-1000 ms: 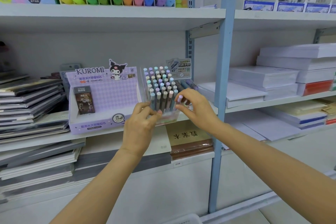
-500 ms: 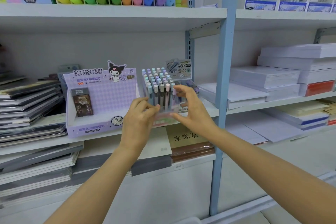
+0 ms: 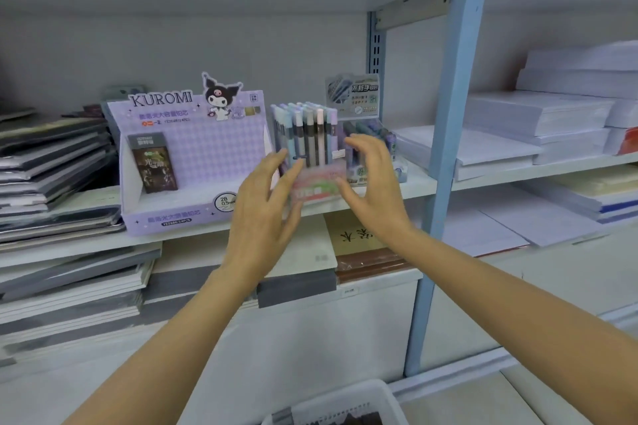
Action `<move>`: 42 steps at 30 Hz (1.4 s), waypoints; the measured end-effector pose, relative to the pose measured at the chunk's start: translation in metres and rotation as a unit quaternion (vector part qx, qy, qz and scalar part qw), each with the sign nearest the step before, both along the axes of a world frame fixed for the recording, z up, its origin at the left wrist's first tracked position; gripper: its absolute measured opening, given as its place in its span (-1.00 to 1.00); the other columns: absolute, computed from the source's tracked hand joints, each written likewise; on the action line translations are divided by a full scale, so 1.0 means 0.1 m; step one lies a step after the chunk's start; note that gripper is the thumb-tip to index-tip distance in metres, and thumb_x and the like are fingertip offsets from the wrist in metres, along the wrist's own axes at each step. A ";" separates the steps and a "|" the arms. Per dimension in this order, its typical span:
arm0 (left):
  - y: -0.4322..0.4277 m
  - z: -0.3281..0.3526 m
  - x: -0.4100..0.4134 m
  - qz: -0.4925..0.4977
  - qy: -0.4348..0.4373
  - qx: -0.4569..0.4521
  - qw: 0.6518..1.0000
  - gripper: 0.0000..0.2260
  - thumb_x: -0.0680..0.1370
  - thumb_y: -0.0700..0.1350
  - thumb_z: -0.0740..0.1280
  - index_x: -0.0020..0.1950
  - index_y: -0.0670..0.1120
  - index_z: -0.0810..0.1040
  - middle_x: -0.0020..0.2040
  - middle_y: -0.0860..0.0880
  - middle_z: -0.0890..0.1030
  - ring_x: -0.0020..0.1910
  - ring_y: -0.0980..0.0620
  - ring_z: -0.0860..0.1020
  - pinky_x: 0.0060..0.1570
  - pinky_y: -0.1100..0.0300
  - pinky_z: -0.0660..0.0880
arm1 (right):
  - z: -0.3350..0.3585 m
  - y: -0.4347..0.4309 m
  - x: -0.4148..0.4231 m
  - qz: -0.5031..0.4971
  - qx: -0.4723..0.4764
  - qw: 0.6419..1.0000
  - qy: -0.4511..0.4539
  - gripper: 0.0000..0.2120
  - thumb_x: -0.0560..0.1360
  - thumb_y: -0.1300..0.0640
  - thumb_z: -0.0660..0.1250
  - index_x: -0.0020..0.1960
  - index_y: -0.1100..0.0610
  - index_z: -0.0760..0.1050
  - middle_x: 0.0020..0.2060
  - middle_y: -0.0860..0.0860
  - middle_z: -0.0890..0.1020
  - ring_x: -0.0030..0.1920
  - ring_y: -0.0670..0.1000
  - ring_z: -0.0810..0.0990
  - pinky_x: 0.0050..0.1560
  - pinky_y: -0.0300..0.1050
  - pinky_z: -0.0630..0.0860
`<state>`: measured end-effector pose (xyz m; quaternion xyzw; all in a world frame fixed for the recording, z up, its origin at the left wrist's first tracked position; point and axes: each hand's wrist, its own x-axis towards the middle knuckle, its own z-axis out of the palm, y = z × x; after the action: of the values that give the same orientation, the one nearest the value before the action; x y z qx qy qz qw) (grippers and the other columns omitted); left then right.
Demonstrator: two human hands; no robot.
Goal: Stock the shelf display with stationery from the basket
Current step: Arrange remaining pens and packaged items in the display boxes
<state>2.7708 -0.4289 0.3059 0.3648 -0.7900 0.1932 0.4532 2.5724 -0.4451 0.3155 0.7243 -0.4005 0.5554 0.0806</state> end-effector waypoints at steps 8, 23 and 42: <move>0.25 -1.89 0.28 0.051 -0.053 0.188 0.979 -0.73 0.34 -0.39 0.45 0.00 -0.18 0.61 -0.05 -0.15 0.58 -0.09 -0.17 0.52 -0.14 0.00 0.44 | -1.65 0.31 0.26 0.151 0.267 0.946 0.109 -0.88 0.54 0.21 0.30 0.07 0.12 0.53 -0.11 -0.07 0.59 -0.23 -0.19 0.47 -0.20 -0.34 0.40; 1.15 -4.26 0.58 0.151 -0.066 0.617 0.769 -0.46 0.67 0.00 0.11 0.59 -0.08 -0.01 0.59 -0.01 -0.23 0.53 0.03 0.14 0.47 0.18 0.15 | -4.64 0.79 0.32 0.031 0.698 0.702 0.137 -0.42 0.55 0.04 0.34 0.47 0.15 0.21 0.39 0.12 0.31 0.35 0.08 0.38 0.37 -0.09 0.34; 0.82 -3.86 0.26 -0.057 0.371 0.737 0.562 -0.55 0.48 0.16 0.41 0.32 0.11 0.43 0.23 0.04 0.57 0.18 0.15 0.56 0.14 0.24 0.50 | -3.80 0.26 0.33 0.220 0.699 0.674 -0.088 -0.85 0.46 0.04 0.46 0.02 -0.04 0.58 -0.08 -0.05 0.67 -0.02 -0.04 0.64 0.04 -0.16 0.57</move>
<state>2.7972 -0.3468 -0.0796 0.5660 -0.4393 -0.6346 0.2898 2.6050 -0.4193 -0.0648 0.5840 -0.5063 0.1761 -0.6096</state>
